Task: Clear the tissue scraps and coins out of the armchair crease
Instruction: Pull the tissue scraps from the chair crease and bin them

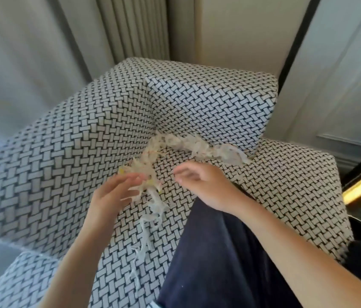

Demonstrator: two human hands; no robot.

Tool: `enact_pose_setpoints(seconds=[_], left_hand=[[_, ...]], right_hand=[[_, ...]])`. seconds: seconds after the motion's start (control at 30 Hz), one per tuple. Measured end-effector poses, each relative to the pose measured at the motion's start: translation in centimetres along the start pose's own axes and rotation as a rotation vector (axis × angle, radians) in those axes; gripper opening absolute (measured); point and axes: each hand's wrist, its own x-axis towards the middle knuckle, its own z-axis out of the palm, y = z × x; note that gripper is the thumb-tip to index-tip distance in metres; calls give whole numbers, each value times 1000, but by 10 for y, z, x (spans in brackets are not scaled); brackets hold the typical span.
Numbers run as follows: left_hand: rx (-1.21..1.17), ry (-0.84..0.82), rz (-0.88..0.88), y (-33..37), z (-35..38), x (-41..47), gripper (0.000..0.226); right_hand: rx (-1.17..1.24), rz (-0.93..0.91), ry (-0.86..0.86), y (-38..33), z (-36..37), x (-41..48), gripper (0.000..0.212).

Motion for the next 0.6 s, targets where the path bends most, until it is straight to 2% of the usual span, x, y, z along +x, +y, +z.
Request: enact_pose_setpoints(seconds=[0.17,0.27,0.33,0.47,0.6], left_hand=[[-87,159,-169,-51,-39,-10,14],[-59,204,-220,-76,-48,-19,10],[-54,207,-238,-88,-49,-24,9],[-47,210,-274,-104,-46,-28,12],[-33,198,-291,-110,-41,-30,16]], right_hand=[[-119,50,-340,8,79,26,46],[-538,1,-475,18,115,33,73],[-712,13,-506,26,127,35,88],[-887,66,-546,44,137,41,114],[-904,-41,-503,50,140,45,114]])
